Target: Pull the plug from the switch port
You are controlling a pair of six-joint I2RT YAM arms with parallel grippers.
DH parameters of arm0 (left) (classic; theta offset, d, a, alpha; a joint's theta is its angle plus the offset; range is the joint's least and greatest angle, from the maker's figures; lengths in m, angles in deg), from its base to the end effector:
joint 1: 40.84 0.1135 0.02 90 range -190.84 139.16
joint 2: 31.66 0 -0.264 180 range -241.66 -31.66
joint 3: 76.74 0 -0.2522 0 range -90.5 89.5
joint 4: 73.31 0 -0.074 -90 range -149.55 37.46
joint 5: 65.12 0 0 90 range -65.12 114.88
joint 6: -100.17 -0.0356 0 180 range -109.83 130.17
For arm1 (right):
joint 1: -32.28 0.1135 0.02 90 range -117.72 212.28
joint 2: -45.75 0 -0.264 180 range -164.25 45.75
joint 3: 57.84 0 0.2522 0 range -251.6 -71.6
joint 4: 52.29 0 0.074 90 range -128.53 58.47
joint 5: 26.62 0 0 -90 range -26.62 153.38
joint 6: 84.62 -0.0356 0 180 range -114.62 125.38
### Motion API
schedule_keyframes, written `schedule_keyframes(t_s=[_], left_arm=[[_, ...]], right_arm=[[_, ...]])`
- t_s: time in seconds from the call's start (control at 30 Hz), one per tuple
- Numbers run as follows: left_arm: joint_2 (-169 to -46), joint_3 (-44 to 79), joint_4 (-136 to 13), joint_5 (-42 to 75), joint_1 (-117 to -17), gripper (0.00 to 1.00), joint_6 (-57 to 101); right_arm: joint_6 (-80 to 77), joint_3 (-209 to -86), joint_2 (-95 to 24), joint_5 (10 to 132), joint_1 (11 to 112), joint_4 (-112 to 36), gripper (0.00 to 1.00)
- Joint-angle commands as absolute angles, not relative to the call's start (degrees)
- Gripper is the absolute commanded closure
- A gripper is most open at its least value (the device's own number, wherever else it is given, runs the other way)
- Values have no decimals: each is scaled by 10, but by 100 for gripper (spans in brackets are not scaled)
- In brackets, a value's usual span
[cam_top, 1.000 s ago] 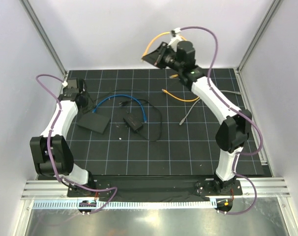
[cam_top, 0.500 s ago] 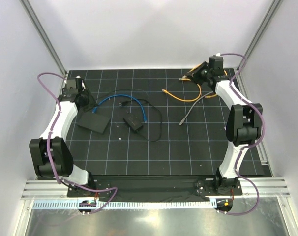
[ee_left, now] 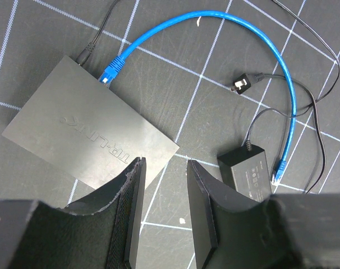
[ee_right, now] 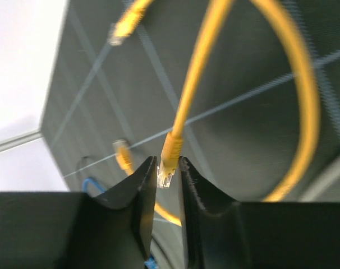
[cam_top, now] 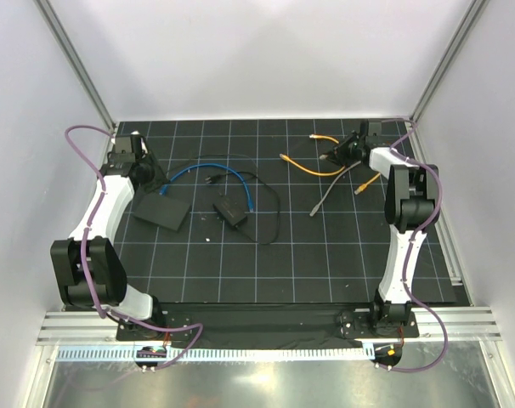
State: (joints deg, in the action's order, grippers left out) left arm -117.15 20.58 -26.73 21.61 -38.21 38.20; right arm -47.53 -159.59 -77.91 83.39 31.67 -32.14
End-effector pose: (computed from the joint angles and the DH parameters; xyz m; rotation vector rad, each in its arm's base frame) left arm 0.3222 0.0128 0.2812 -0.6225 2.3687 -0.2674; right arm 0.4802 0.0071 0.1671 0.9132 2.2292 0.8509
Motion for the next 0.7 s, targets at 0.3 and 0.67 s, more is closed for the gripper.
schedule_keyframes(t_s=[0.3, 0.67], left_arm=[[-1178, 205, -288, 221, -383, 60, 370], [-1184, 177, -259, 241, -382, 60, 374]], right_arm=[[-341, -1668, -757, 766, 319, -212, 50], [-243, -1740, -703, 666, 462, -157, 34]])
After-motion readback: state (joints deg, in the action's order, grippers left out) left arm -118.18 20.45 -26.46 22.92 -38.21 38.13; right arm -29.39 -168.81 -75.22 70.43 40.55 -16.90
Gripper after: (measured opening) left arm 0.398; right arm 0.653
